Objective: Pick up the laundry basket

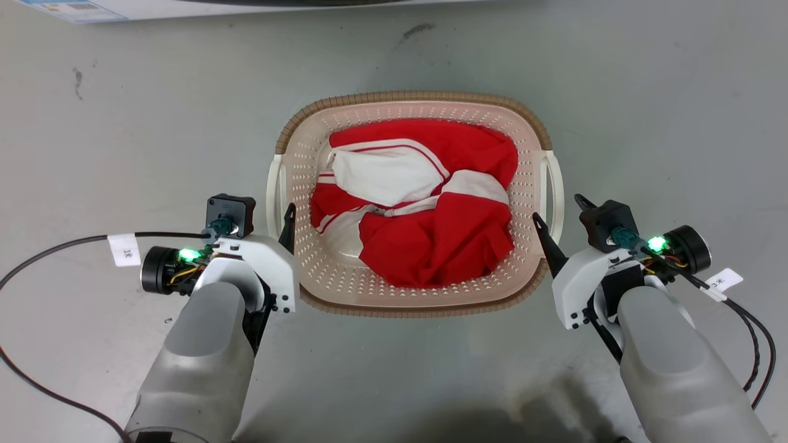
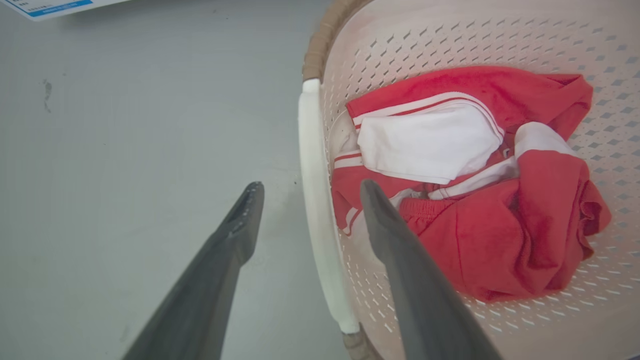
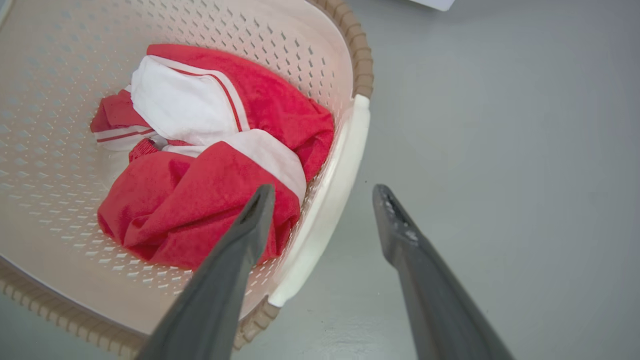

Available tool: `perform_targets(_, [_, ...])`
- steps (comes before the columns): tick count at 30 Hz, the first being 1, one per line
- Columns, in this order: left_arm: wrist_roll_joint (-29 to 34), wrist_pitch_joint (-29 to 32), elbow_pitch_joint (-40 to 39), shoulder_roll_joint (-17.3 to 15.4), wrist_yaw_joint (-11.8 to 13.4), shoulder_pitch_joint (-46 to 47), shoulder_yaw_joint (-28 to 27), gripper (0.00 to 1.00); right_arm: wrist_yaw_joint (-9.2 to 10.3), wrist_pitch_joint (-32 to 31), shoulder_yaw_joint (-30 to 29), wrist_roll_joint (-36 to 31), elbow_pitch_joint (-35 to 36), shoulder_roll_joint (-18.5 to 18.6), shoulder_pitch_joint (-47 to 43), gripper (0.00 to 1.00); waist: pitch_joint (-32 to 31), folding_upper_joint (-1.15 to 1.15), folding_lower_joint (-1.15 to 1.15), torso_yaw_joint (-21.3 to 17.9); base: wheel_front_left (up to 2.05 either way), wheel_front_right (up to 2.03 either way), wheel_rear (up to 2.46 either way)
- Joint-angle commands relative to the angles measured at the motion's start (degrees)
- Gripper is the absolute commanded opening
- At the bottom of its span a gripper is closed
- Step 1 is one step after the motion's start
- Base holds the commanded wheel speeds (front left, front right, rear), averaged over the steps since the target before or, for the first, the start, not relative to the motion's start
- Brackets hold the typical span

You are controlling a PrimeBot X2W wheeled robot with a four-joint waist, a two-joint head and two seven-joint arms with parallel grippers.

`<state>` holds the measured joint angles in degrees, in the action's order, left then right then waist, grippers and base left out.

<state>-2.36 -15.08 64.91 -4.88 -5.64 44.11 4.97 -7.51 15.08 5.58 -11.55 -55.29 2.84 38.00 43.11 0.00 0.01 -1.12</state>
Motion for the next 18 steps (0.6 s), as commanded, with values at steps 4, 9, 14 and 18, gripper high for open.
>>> perform_targets(4, [-0.25, -0.14, 1.35, -0.03, -0.29, 1.9, 0.62, 1.0, 0.04, 0.14, 0.38, 0.11, -2.58, 0.06, 2.51, 1.0, 1.72, 0.0, -0.01, 0.11, 0.0, 0.0, 0.0])
perform_targets(9, [-0.35, -0.14, 2.69, 0.2, -0.4, 3.15, 1.35, 1.0, 0.04, 0.14, 0.76, 0.48, -5.07, 0.07, 4.01, 1.0, 3.22, 0.0, -0.01, 0.28, 0.0, 0.0, 0.0])
perform_targets(14, [-0.51, -0.14, 3.95, 0.44, -0.47, 4.06, 2.07, 1.0, 0.04, 0.14, 0.89, 1.32, -6.38, 0.07, 5.03, 1.0, 4.22, 0.0, -0.01, 0.48, 0.0, 0.0, 0.0])
perform_targets(18, [-0.67, -0.14, 4.65, 0.71, -0.45, 4.75, 2.67, 1.0, 0.04, 0.14, 1.07, 2.18, -7.71, 0.07, 5.77, 1.0, 4.84, 0.0, -0.01, 0.66, 0.0, 0.0, 0.0])
